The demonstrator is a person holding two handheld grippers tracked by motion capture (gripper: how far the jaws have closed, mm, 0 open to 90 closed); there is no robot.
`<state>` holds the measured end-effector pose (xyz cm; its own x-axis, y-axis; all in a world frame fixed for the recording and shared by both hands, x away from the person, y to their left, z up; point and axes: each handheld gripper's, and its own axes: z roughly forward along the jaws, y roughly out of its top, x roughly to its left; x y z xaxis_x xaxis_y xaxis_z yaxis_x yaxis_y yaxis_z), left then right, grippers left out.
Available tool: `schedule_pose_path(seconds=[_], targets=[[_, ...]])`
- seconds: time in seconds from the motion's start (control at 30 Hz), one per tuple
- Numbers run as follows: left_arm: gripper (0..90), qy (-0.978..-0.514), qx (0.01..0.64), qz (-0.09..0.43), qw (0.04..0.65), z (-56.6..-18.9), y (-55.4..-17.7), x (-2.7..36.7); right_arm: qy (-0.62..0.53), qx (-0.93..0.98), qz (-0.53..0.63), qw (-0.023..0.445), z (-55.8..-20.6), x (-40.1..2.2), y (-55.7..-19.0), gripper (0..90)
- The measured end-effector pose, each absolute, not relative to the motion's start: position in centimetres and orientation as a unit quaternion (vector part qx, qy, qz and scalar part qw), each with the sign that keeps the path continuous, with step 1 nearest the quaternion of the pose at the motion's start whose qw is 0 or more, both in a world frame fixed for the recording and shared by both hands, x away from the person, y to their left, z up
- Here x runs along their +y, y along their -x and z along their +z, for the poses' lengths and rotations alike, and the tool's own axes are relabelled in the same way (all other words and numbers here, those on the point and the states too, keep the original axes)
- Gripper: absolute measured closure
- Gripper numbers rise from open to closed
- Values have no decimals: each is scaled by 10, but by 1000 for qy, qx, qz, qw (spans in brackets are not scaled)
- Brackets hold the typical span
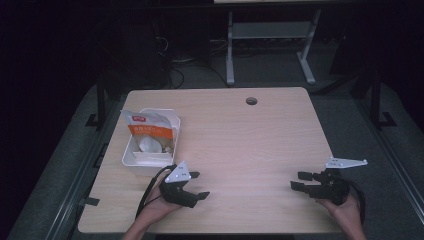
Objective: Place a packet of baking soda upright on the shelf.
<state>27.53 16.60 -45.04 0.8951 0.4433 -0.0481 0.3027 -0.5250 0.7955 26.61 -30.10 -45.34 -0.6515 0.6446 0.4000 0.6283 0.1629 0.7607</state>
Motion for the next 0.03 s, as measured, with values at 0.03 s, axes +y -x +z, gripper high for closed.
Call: schedule_pose_path(seconds=[0.03], targets=[[245,-869,215,81,438,-450,-275,166,-416,763,495,10,-453,-300,-266,340]])
